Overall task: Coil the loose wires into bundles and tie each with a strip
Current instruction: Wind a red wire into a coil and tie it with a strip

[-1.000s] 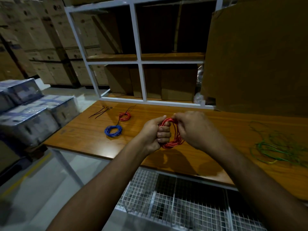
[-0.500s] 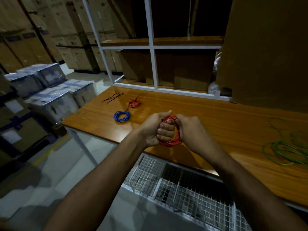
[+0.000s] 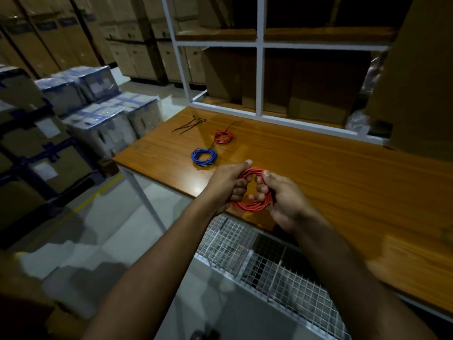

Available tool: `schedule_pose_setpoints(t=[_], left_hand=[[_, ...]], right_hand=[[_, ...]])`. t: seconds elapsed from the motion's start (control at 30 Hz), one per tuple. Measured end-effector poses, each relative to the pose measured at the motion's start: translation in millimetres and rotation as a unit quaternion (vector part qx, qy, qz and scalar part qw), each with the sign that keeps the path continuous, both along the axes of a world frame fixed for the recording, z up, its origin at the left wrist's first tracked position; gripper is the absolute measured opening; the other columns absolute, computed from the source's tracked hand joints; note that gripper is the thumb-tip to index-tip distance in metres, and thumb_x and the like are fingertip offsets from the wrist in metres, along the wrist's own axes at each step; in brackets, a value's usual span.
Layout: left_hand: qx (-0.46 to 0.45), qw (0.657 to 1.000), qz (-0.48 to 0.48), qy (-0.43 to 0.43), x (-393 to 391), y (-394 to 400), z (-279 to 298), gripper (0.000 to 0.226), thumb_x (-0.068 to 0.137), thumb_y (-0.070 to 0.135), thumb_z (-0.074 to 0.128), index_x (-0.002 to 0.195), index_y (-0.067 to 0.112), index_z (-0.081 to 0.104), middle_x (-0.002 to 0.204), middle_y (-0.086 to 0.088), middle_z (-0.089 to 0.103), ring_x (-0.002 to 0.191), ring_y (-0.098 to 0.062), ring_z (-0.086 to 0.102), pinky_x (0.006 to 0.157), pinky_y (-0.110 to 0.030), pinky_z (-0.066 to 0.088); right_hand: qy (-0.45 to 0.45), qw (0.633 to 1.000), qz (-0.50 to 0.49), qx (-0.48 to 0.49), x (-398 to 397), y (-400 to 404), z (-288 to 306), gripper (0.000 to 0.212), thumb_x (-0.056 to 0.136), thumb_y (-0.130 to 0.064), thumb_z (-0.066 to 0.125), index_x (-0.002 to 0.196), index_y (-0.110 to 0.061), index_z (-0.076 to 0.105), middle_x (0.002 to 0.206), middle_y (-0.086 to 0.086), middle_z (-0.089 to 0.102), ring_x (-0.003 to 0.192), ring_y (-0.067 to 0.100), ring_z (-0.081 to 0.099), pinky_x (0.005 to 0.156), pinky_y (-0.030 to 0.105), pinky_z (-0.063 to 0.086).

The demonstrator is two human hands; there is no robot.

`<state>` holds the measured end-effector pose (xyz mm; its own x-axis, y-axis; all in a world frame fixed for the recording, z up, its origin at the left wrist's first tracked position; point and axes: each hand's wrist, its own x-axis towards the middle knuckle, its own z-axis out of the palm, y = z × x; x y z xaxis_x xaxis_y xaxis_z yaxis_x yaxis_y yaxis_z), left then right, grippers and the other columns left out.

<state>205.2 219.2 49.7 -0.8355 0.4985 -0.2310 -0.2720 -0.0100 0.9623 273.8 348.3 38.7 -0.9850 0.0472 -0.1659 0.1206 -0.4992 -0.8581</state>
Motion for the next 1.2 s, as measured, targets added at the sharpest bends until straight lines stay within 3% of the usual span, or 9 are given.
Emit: schedule_pose_setpoints(t=[0.2,0.37,0.5,0.6,0.73,0.8,0.9,1.03,1.2], left_hand=[[0.169,0.965,-0.067,-0.190,-49.2,-49.0,-21.8,0.037,0.103,0.034,0.042,0.082,0.006,0.054,0.049,0.006,0.040,0.037,-0.003,0.036,0.036,-0.014,0.027],[0.228,0.949,-0.084,-0.202,-84.1,-90.6,-38.3,0.038,0.101,0.037,0.039,0.095,0.005,0.059,0.062,0.001,0.046,0.052,-0.009,0.043,0.051,-0.021,0.036],[0.183,0.962,-0.073,-0.189,-101.1,-112.9,-44.0,0.055,0.104,0.050,0.028,0.085,0.009,0.060,0.062,-0.002,0.046,0.055,-0.011,0.043,0.055,-0.023,0.037],[0.124,0.975,-0.085,-0.165,-114.6,-119.8,-47.6,0.062,0.106,0.049,0.020,0.097,0.005,0.063,0.064,-0.013,0.064,0.067,-0.007,0.066,0.059,-0.023,0.047],[0.069,0.986,-0.076,-0.132,-140.7,-119.6,-55.8,0.070,0.105,0.051,0.021,0.100,-0.007,0.060,0.063,-0.001,0.067,0.058,-0.009,0.064,0.057,-0.021,0.050],[0.051,0.990,-0.027,-0.130,-157.8,-117.6,-53.7,0.069,0.106,0.047,0.025,0.077,0.002,0.068,0.053,-0.002,0.064,0.047,-0.007,0.061,0.046,-0.015,0.046],[0.028,0.994,0.054,-0.092,-190.7,-117.8,-43.8,0.067,0.105,0.045,0.035,0.049,0.013,0.053,0.037,0.005,0.046,0.027,-0.006,0.041,0.033,-0.011,0.030],[-0.059,0.986,0.153,0.024,-244.9,-124.3,-48.9,0.043,0.101,0.035,0.050,0.067,0.009,0.054,0.042,0.007,0.041,0.037,-0.012,0.036,0.042,-0.020,0.028],[-0.004,0.993,0.098,-0.058,-297.5,-134.7,-43.2,0.049,0.105,0.043,0.037,0.080,0.007,0.058,0.054,0.003,0.054,0.048,-0.009,0.050,0.050,-0.020,0.041]], right_hand=[[-0.087,0.991,-0.022,-0.099,-69.4,-45.2,-12.6,0.040,0.106,-0.033,0.038,0.072,-0.012,0.046,0.041,-0.009,0.033,0.029,0.002,0.024,0.030,0.017,0.022],[-0.103,0.985,-0.097,0.099,-123.5,-86.6,-21.9,0.042,0.100,-0.036,0.053,0.063,-0.015,0.051,0.042,-0.005,0.045,0.032,0.006,0.032,0.032,0.014,0.022],[-0.097,0.974,-0.138,0.148,-157.6,-117.7,-40.5,0.034,0.095,-0.033,0.058,0.065,-0.018,0.054,0.055,0.004,0.055,0.050,0.020,0.046,0.049,0.025,0.034],[-0.105,0.969,-0.166,0.150,-171.7,-130.4,-48.8,0.037,0.096,-0.023,0.055,0.060,-0.016,0.048,0.047,0.001,0.052,0.038,0.018,0.047,0.046,0.024,0.039],[-0.130,0.964,-0.188,0.131,-197.5,-132.9,-53.9,0.035,0.094,-0.020,0.058,0.061,-0.014,0.050,0.050,0.004,0.054,0.044,0.018,0.050,0.054,0.032,0.043],[-0.145,0.970,-0.167,0.099,-215.5,-132.6,-55.6,0.032,0.092,-0.022,0.059,0.061,-0.014,0.057,0.058,0.007,0.059,0.055,0.023,0.055,0.059,0.032,0.044],[-0.137,0.982,-0.093,0.091,-246.9,-136.8,-58.7,0.050,0.093,-0.032,0.055,0.047,-0.014,0.063,0.051,0.003,0.059,0.048,0.019,0.044,0.052,0.025,0.033],[-0.164,0.982,-0.030,0.088,-304.5,-138.9,-57.1,0.047,0.095,-0.037,0.051,0.053,-0.016,0.052,0.048,0.000,0.041,0.038,0.011,0.029,0.040,0.021,0.020],[-0.180,0.979,-0.052,0.084,-374.3,-142.8,-56.1,0.034,0.095,-0.027,0.050,0.063,-0.015,0.048,0.059,0.004,0.040,0.039,0.011,0.030,0.037,0.022,0.025]])
